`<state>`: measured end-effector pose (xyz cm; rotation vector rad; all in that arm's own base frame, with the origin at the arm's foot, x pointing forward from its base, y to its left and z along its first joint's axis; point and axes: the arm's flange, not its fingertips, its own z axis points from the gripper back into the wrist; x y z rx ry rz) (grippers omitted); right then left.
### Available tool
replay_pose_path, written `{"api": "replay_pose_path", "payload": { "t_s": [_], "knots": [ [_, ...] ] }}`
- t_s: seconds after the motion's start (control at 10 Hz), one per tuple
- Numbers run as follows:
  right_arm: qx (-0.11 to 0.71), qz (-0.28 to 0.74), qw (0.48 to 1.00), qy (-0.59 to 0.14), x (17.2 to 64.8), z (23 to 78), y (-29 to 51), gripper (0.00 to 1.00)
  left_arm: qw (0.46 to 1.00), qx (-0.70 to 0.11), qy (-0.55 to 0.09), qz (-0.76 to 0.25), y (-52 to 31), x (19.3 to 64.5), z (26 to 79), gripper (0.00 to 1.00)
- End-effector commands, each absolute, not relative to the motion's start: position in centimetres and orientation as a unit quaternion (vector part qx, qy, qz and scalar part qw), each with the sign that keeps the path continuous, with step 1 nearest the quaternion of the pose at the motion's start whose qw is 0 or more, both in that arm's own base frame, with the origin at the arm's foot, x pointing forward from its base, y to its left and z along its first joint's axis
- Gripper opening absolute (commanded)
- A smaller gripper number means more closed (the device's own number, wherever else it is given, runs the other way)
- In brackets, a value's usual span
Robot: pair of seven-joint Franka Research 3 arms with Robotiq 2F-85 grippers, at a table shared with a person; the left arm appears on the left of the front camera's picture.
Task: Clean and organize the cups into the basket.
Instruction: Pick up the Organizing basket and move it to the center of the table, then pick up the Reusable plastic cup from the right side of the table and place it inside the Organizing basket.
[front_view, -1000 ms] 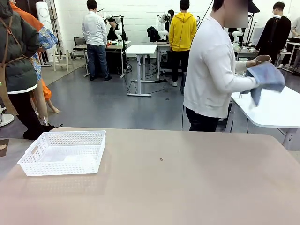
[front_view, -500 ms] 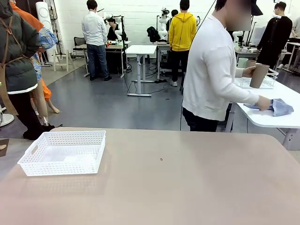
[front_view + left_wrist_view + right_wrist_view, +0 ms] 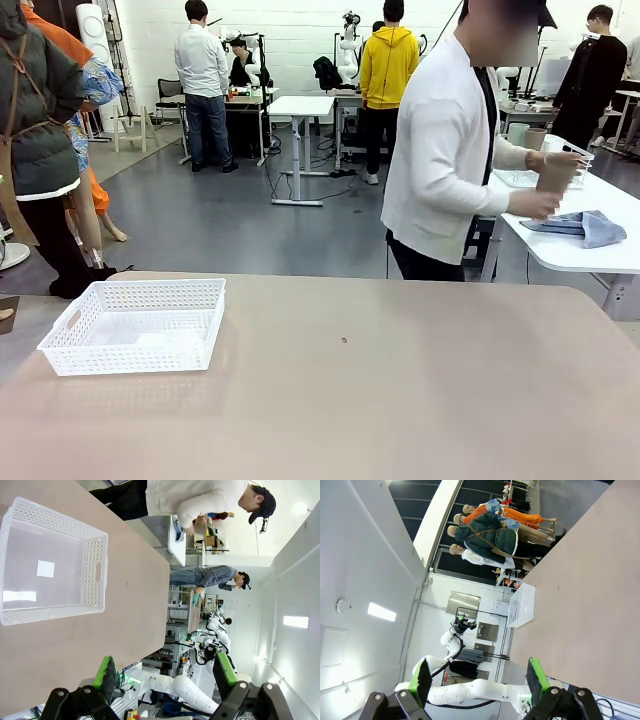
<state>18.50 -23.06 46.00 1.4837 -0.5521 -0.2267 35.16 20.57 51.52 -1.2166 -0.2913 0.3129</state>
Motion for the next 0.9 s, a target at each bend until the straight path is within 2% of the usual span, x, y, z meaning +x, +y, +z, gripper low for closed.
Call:
{"api": "replay_pose_path", "payload": {
  "t_s": [0.0, 0.8],
  "knots": [
    [0.67, -0.095, 0.689, -0.26, 18.69, 46.18, -23.32, 1.0, 0.797, -0.57, -0.136, 0.145, 20.64, 35.07, 51.56, 1.0],
    [0.67, -0.095, 0.689, -0.26, 18.69, 46.18, -23.32, 1.0, 0.797, -0.57, -0.136, 0.145, 20.64, 35.07, 51.56, 1.0]
  ]
}}
